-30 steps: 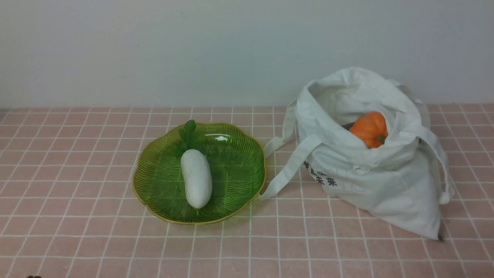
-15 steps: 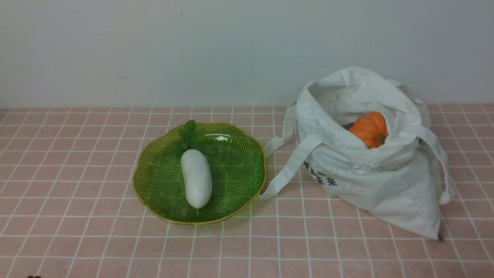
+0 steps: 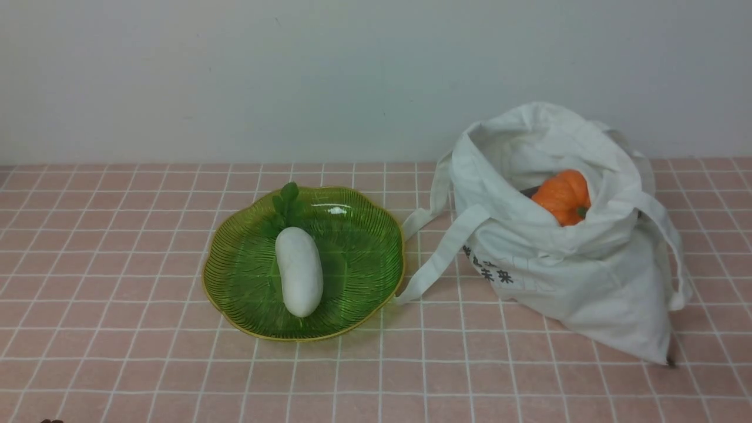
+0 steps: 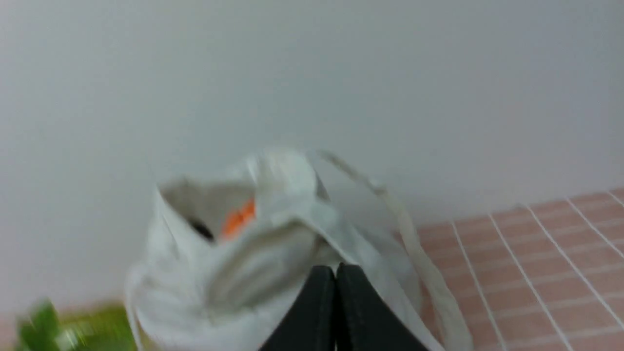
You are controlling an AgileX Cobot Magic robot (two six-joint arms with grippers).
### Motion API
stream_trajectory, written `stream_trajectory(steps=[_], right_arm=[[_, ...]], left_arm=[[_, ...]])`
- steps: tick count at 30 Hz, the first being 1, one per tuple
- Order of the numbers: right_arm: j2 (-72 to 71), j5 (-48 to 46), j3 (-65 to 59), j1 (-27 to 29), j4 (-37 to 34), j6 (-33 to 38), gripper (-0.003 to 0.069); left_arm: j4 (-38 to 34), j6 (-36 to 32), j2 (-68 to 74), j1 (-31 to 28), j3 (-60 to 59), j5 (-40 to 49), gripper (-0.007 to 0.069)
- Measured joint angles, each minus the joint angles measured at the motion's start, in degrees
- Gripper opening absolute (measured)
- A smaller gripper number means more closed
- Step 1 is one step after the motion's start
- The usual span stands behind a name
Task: Take vegetables from bag on pink coffee tablecloth place on plate.
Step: 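Reach into the cloth bag toward the pumpkin with the right gripper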
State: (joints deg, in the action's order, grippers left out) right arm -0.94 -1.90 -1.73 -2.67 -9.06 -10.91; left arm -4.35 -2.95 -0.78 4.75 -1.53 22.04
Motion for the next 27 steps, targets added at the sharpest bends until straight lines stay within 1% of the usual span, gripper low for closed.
stream_trajectory(steps=[1,3,5,8,11,13,14,15,17,18,20,21,22,23,25,27], right_arm=[[0.0,2.8,0.0,0.0,-2.6,-1.2,-0.0015],[0.0,5.6,0.0,0.0,-6.6,-2.2,-0.0015],[0.0,7.0,0.0,0.0,-8.6,-2.4,-0.0015],[0.0,7.5,0.0,0.0,-9.6,-2.6,-0.0015],[0.0,9.9,0.0,0.0,-12.0,-5.6,-0.0015],[0.0,10.8,0.3,-0.1,-12.2,-7.4,-0.0015],[0.0,9.9,2.3,-0.5,-11.7,-9.7,-0.0015],[0.2,8.9,4.8,-0.9,-10.6,-10.3,-0.0015],[2.2,4.8,11.2,-2.0,-6.6,-10.8,-0.0015],[4.9,1.9,16.2,-2.7,-3.5,-11.1,-0.0015],[10.7,-6.5,24.2,-4.4,0.5,-11.1,-0.0015],[12.2,-6.5,25.0,-4.6,0.8,-11.0,-0.0015],[14.6,-11.4,28.6,-5.4,2.0,-10.7,-0.0015],[24.2,-21.8,37.1,-7.8,3.7,-8.3,-0.0015],[32.2,-30.6,44.0,-10.1,4.4,-4.0,-0.0015],[39.2,-37.3,49.6,-12.0,4.5,-0.6,-0.0015]], left_arm=[[0.0,0.0,0.0,0.0,0.0,0.0,-0.0006],[0.0,0.0,0.0,0.0,0.0,0.0,-0.0006],[0.0,0.0,0.0,0.0,0.0,0.0,-0.0006],[0.0,0.0,0.0,0.0,0.0,0.0,-0.0006],[0.0,0.0,0.0,0.0,0.0,0.0,-0.0006],[0.0,0.0,0.0,0.0,0.0,0.0,-0.0006],[0.0,0.0,0.0,0.0,0.0,0.0,-0.0006],[0.0,0.0,0.0,0.0,0.0,0.0,-0.0006],[0.0,0.0,0.0,0.0,0.0,0.0,-0.0006],[0.0,0.0,0.0,0.0,0.0,0.0,-0.0006],[0.0,0.0,0.0,0.0,0.0,0.0,-0.0006],[0.0,0.0,0.0,0.0,0.0,0.0,-0.0006],[0.0,0.0,0.0,0.0,0.0,0.0,-0.0006],[0.0,0.0,0.0,0.0,0.0,0.0,-0.0006],[0.0,0.0,0.0,0.0,0.0,0.0,-0.0006],[0.0,0.0,0.0,0.0,0.0,0.0,-0.0006]])
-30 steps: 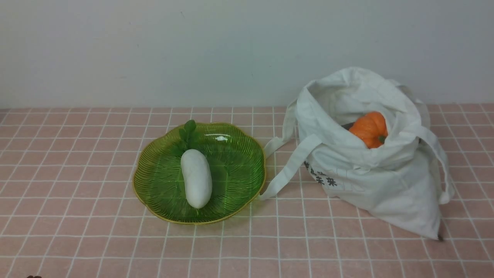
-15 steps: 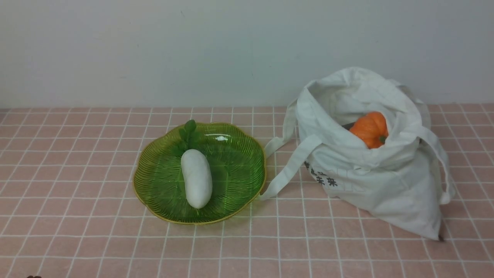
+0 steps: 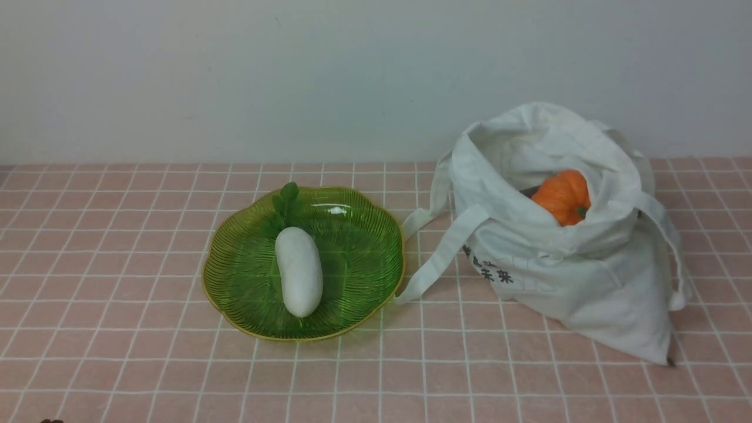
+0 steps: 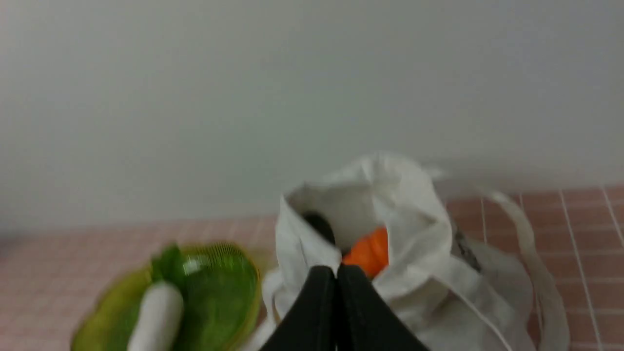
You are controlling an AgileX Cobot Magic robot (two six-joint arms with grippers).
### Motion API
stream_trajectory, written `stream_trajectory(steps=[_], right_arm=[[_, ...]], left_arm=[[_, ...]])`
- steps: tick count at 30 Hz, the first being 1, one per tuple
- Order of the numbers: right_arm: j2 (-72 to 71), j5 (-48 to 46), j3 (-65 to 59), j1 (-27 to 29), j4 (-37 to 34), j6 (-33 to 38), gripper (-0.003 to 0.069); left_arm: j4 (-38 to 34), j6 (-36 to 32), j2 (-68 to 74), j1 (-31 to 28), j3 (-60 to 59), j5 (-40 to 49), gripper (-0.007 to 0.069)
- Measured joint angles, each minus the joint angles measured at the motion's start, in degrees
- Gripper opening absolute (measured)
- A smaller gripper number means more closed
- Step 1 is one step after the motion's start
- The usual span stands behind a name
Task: Take vegetables from bag on pink coffee tablecloth place on plate.
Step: 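Reach into the cloth bag toward the pumpkin with the right gripper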
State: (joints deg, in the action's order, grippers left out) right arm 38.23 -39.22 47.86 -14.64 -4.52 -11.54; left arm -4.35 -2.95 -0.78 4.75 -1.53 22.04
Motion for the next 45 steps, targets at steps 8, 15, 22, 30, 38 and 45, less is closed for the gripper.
stream_trajectory(steps=[8,15,22,30,38,45], right_arm=[[28.0,-18.5,22.7,-6.4,0.2,7.8,-0.0015],[47.8,-30.3,40.8,-8.5,0.8,7.9,-0.0015],[65.7,-32.1,55.4,-8.5,5.5,1.8,-0.0004],[70.7,-32.2,54.6,-6.9,5.1,0.0,0.0108],[70.1,-32.0,50.3,-4.1,3.5,-2.2,0.04],[70.4,-32.0,49.2,-4.1,5.3,-3.6,0.0581]], left_arm=[[0.0,0.0,0.0,0.0,0.0,0.0,-0.0006],[0.0,0.0,0.0,0.0,0.0,0.0,-0.0006],[0.0,0.0,0.0,0.0,0.0,0.0,-0.0006],[0.0,0.0,0.0,0.0,0.0,0.0,-0.0006],[0.0,0.0,0.0,0.0,0.0,0.0,-0.0006],[0.0,0.0,0.0,0.0,0.0,0.0,-0.0006]])
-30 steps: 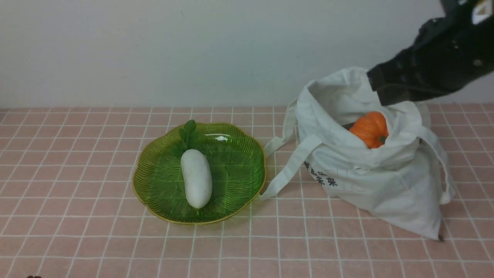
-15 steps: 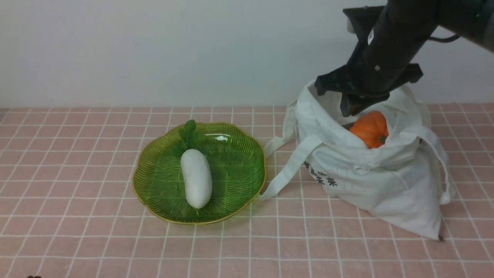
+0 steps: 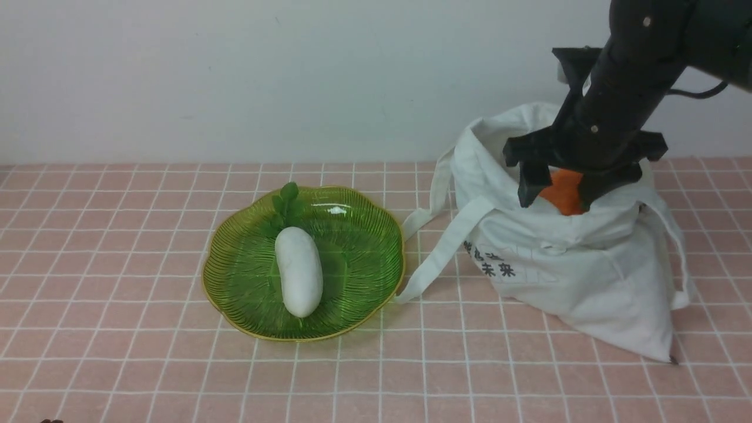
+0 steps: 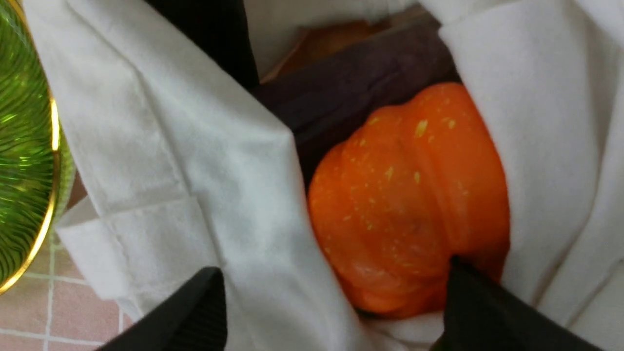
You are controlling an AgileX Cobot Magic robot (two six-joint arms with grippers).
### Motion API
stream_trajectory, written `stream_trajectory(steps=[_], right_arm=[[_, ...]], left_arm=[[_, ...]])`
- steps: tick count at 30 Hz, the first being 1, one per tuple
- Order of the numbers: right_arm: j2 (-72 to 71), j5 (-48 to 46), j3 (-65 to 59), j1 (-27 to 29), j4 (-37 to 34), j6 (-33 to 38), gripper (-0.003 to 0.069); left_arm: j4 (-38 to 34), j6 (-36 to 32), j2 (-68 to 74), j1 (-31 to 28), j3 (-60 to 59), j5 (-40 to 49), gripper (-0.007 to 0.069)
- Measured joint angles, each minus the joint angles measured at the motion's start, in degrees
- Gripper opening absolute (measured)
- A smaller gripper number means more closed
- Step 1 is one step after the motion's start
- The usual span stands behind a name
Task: Take vegetables from bag on pink coffee tablecloth place on plate.
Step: 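Reach into the cloth bag toward the pumpkin with the right gripper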
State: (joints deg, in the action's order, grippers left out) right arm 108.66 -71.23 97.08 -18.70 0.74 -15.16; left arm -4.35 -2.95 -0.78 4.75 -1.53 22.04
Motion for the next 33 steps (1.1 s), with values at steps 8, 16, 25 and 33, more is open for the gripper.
stream_trajectory(steps=[8,16,25,33], right_arm=[[0.0,0.1,0.0,0.0,8.0,-3.5,0.0603],[0.3,0.0,3.6,1.6,3.8,-4.1,0.0599],[0.7,0.0,5.3,6.4,-3.1,-4.0,0.0591],[0.9,0.0,5.3,4.2,-7.7,0.3,0.0591]], left_arm=[[0.0,0.0,0.0,0.0,0.0,0.0,-0.0006],[0.0,0.0,0.0,0.0,0.0,0.0,-0.0006],[0.0,0.0,0.0,0.0,0.0,0.0,-0.0006],[0.0,0.0,0.0,0.0,0.0,0.0,-0.0006]])
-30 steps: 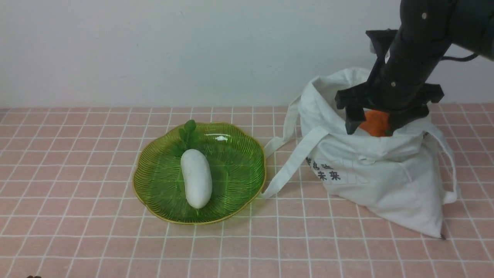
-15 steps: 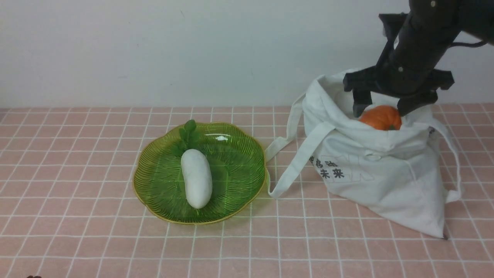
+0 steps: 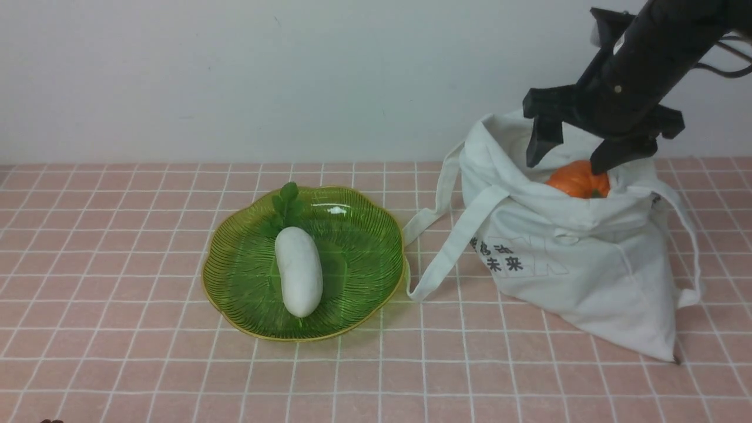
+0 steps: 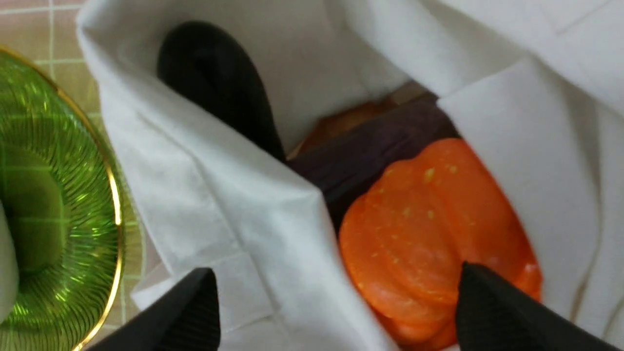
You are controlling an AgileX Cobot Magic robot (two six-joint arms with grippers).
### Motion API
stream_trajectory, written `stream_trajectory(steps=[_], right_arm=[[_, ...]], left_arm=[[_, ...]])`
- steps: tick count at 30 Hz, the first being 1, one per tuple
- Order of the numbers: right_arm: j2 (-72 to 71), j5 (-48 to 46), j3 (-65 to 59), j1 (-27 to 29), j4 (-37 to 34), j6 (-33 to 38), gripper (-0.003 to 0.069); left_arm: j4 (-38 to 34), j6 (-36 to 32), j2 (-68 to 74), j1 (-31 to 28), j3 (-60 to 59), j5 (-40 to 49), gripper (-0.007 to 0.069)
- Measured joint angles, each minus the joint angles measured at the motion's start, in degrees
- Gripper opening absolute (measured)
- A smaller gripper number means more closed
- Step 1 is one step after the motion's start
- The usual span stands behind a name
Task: Take vegetables from bag on pink coffee tablecloth place on plate.
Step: 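Reach into the cloth bag toward the pumpkin with the right gripper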
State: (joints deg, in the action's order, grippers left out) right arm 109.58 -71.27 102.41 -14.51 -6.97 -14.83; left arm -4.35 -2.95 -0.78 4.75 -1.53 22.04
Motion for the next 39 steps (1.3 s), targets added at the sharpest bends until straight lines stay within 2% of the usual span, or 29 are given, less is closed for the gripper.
stream_trajectory(steps=[15,19,31,35,37,39], right_arm=[[3.5,0.1,0.0,3.2,4.8,-0.7,0.0591],[3.9,0.7,0.1,3.2,8.6,-2.8,0.0591],[5.4,1.3,0.5,3.2,8.9,-3.1,0.0589],[5.9,1.7,0.6,3.2,8.9,-3.1,0.0552],[6.0,2.0,0.6,3.2,8.5,-2.8,0.0416],[6.1,2.0,0.7,3.2,8.2,-1.5,0.0413]], left_arm=[[0.0,0.0,0.0,0.0,0.0,0.0,-0.0006],[0.0,0.0,0.0,0.0,0.0,0.0,-0.0006],[0.0,0.0,0.0,0.0,0.0,0.0,-0.0006],[0.0,0.0,0.0,0.0,0.0,0.0,-0.0006],[0.0,0.0,0.0,0.0,0.0,0.0,-0.0006],[0.0,0.0,0.0,0.0,0.0,0.0,-0.0006]])
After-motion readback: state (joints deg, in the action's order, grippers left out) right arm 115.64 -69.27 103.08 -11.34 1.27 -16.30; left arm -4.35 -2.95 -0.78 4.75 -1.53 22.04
